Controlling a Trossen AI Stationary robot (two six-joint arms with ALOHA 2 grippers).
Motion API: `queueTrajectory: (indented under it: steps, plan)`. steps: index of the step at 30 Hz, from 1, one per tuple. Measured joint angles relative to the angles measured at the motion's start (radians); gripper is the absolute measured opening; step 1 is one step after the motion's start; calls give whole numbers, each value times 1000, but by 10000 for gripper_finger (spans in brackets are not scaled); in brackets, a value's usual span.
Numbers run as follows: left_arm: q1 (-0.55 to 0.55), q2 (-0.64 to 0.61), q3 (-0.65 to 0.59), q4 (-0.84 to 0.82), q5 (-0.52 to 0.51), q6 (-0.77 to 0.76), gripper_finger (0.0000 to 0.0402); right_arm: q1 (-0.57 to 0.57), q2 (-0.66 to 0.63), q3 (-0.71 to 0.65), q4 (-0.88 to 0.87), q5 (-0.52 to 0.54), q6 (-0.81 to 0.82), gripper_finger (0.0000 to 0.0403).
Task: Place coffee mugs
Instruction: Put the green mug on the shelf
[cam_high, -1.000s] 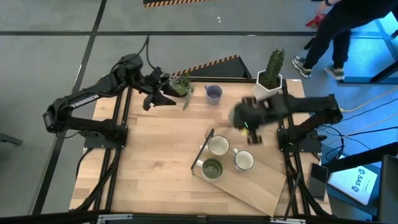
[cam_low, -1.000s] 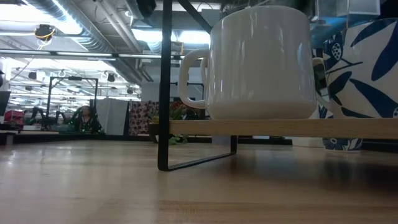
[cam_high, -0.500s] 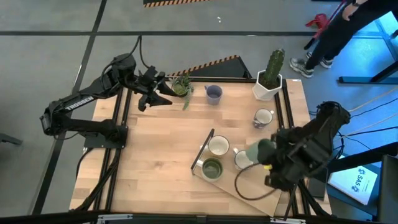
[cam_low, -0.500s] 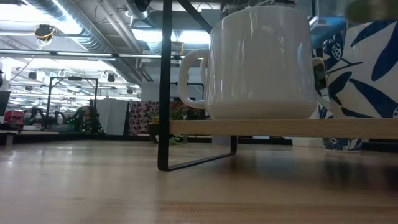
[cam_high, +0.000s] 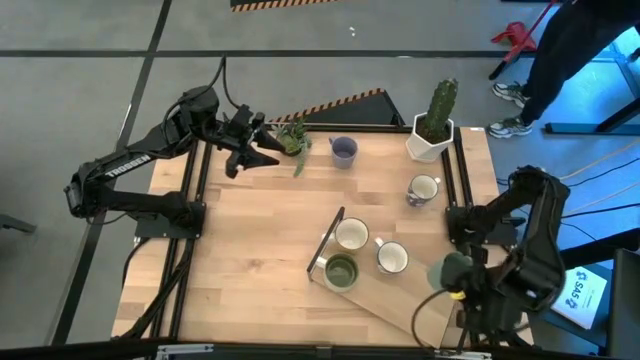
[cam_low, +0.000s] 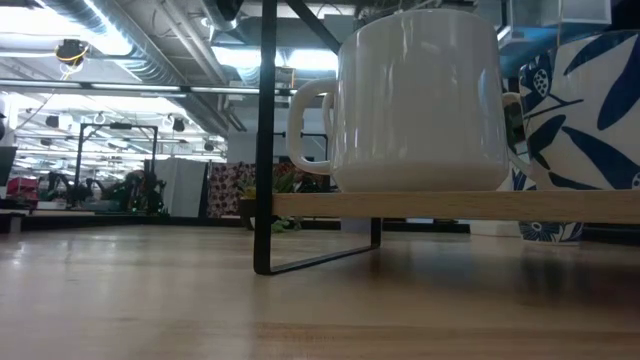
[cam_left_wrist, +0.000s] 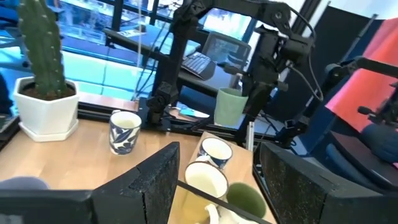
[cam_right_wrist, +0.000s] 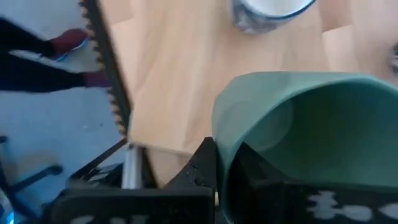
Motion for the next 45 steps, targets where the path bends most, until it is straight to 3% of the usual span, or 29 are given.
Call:
queueTrajectory:
  steps: [7,13,27,39,45]
  plan:
    - [0,0,0,0,-17,7,218,-67,1,-131,40,-69,-110,0]
    - [0,0,0,-24,-33,21,218,-100,1,-226,194,-119,-201,0]
    - [0,1,0,-37,-33,25,218,-98,-1,-379,369,-172,-189,0]
    - [0,1,0,-45,-32,28,218,-98,0,-440,416,-171,-167,1]
    - [0,1,0,-46,-32,69,218,-98,0,-440,383,-171,-163,42]
